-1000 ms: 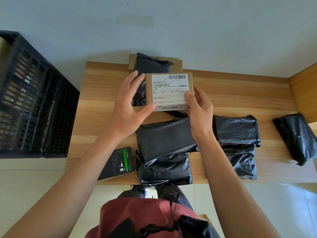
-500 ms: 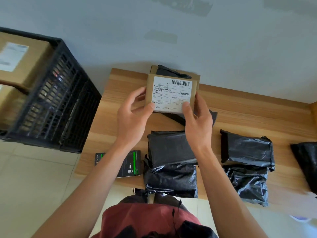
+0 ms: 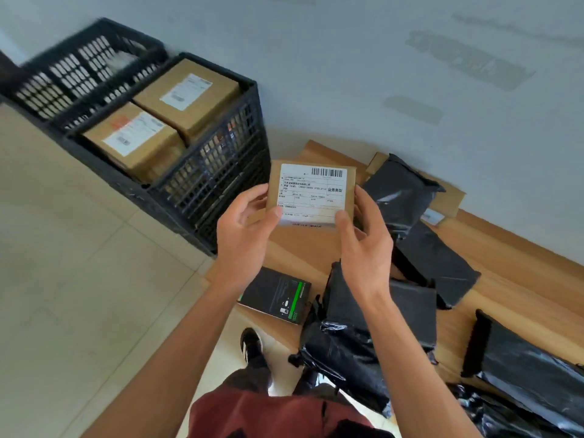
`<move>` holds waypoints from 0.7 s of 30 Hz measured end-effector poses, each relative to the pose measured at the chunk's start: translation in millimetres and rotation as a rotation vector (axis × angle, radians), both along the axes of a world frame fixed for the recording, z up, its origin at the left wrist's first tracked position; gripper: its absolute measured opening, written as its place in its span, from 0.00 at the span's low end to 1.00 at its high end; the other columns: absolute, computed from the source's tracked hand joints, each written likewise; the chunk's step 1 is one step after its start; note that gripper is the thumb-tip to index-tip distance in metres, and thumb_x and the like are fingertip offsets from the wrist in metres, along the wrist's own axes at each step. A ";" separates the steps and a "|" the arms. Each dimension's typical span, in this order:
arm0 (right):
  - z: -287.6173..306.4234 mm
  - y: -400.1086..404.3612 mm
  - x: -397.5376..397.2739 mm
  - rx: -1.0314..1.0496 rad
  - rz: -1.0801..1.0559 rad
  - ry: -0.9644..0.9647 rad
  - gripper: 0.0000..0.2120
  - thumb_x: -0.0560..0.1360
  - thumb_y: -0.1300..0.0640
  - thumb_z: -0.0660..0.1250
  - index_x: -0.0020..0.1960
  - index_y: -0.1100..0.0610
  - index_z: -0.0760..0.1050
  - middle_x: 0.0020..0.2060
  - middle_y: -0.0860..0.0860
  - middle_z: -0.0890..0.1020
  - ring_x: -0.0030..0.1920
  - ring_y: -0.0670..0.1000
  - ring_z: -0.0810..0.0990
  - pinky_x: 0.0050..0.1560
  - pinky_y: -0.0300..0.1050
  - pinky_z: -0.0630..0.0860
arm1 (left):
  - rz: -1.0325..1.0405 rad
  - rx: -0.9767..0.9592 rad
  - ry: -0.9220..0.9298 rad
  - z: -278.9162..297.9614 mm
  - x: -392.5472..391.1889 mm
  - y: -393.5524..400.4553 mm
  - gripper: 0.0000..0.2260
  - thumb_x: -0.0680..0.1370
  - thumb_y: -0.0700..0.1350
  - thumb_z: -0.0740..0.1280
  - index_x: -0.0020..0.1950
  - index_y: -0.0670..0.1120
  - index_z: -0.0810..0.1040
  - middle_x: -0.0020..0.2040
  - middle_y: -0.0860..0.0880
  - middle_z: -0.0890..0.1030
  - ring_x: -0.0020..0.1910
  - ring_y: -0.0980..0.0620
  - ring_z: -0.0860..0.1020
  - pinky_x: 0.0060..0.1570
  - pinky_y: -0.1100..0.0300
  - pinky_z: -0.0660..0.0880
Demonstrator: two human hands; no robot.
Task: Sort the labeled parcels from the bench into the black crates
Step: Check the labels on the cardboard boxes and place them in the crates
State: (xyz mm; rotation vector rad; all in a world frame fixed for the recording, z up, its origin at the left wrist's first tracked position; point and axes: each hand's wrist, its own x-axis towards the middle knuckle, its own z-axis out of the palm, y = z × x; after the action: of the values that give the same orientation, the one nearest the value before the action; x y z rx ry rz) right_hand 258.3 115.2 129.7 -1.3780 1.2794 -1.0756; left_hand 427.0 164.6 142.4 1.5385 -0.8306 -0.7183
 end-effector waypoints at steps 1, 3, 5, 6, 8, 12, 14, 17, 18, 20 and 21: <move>1.0 2.7 11.1 -0.001 0.032 -0.003 0.25 0.84 0.55 0.66 0.79 0.51 0.68 0.69 0.42 0.79 0.66 0.34 0.76 0.63 0.35 0.77 | 0.040 -0.003 -0.003 1.4 9.1 7.4 0.16 0.79 0.38 0.72 0.66 0.47 0.81 0.58 0.57 0.85 0.60 0.57 0.82 0.61 0.59 0.79; 3.1 8.0 34.9 -0.013 0.095 -0.001 0.25 0.84 0.56 0.66 0.80 0.52 0.67 0.70 0.41 0.78 0.67 0.32 0.75 0.61 0.28 0.74 | 0.114 0.003 -0.018 2.3 29.0 21.2 0.15 0.80 0.38 0.72 0.65 0.51 0.81 0.58 0.59 0.85 0.60 0.58 0.82 0.62 0.57 0.79; 4.5 13.5 59.4 -0.032 0.152 0.009 0.25 0.84 0.55 0.66 0.80 0.52 0.66 0.69 0.37 0.77 0.67 0.32 0.73 0.59 0.26 0.73 | 0.178 0.014 -0.028 2.0 51.4 34.0 0.15 0.80 0.39 0.72 0.64 0.53 0.81 0.58 0.60 0.85 0.60 0.59 0.81 0.63 0.54 0.80; 4.9 16.6 72.1 -0.038 0.178 0.011 0.25 0.84 0.55 0.67 0.80 0.51 0.67 0.68 0.36 0.77 0.67 0.31 0.73 0.59 0.26 0.73 | 0.201 0.009 -0.037 1.5 63.1 40.7 0.15 0.80 0.39 0.71 0.65 0.51 0.82 0.58 0.60 0.85 0.60 0.59 0.81 0.62 0.54 0.80; 6.7 24.2 98.9 -0.045 0.230 0.000 0.25 0.84 0.56 0.67 0.80 0.52 0.67 0.67 0.36 0.79 0.67 0.33 0.75 0.60 0.29 0.75 | 0.234 -0.015 -0.063 1.4 87.7 54.9 0.14 0.81 0.38 0.71 0.66 0.49 0.81 0.59 0.58 0.85 0.61 0.58 0.81 0.60 0.59 0.80; 12.7 41.3 161.4 -0.071 0.324 0.028 0.26 0.84 0.55 0.66 0.80 0.51 0.66 0.67 0.37 0.79 0.66 0.34 0.76 0.64 0.38 0.78 | 0.290 -0.034 -0.068 5.4 146.0 83.9 0.15 0.81 0.39 0.71 0.68 0.48 0.80 0.60 0.57 0.84 0.60 0.59 0.81 0.54 0.67 0.79; 16.9 49.1 196.4 -0.082 0.380 0.055 0.27 0.83 0.55 0.67 0.81 0.49 0.65 0.69 0.37 0.79 0.68 0.35 0.75 0.67 0.46 0.78 | 0.325 -0.041 -0.062 8.0 180.8 97.0 0.15 0.81 0.39 0.70 0.68 0.48 0.80 0.60 0.57 0.84 0.60 0.61 0.81 0.52 0.69 0.79; 25.1 61.2 251.1 -0.089 0.463 0.084 0.30 0.83 0.57 0.68 0.81 0.44 0.63 0.70 0.35 0.77 0.70 0.36 0.74 0.71 0.47 0.76 | 0.381 -0.049 -0.079 12.3 235.1 114.9 0.15 0.82 0.41 0.70 0.69 0.50 0.79 0.60 0.60 0.83 0.60 0.62 0.80 0.53 0.68 0.79; 27.3 64.4 270.2 -0.097 0.475 0.087 0.31 0.82 0.58 0.68 0.81 0.43 0.63 0.70 0.35 0.76 0.70 0.36 0.73 0.71 0.47 0.75 | 0.391 -0.055 -0.092 13.9 253.2 120.4 0.16 0.82 0.42 0.70 0.69 0.50 0.79 0.61 0.59 0.83 0.61 0.61 0.80 0.54 0.67 0.80; 30.7 69.4 304.3 -0.102 0.487 0.083 0.30 0.83 0.57 0.68 0.81 0.42 0.63 0.71 0.37 0.76 0.70 0.38 0.74 0.72 0.47 0.75 | 0.396 -0.070 -0.116 17.9 284.5 130.3 0.16 0.82 0.41 0.70 0.70 0.49 0.78 0.62 0.58 0.83 0.62 0.61 0.80 0.55 0.65 0.80; 32.1 71.7 320.8 -0.110 0.492 0.077 0.30 0.83 0.57 0.67 0.81 0.42 0.63 0.71 0.37 0.76 0.70 0.39 0.74 0.72 0.48 0.75 | 0.395 -0.079 -0.125 20.1 299.2 135.3 0.17 0.82 0.41 0.70 0.71 0.49 0.78 0.63 0.57 0.82 0.63 0.61 0.79 0.55 0.65 0.80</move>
State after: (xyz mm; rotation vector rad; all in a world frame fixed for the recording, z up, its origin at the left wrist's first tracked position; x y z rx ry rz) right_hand 579.2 186.9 161.8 -1.7172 0.8718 -0.7643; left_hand 726.2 299.9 162.5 1.6240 -0.6106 -0.3003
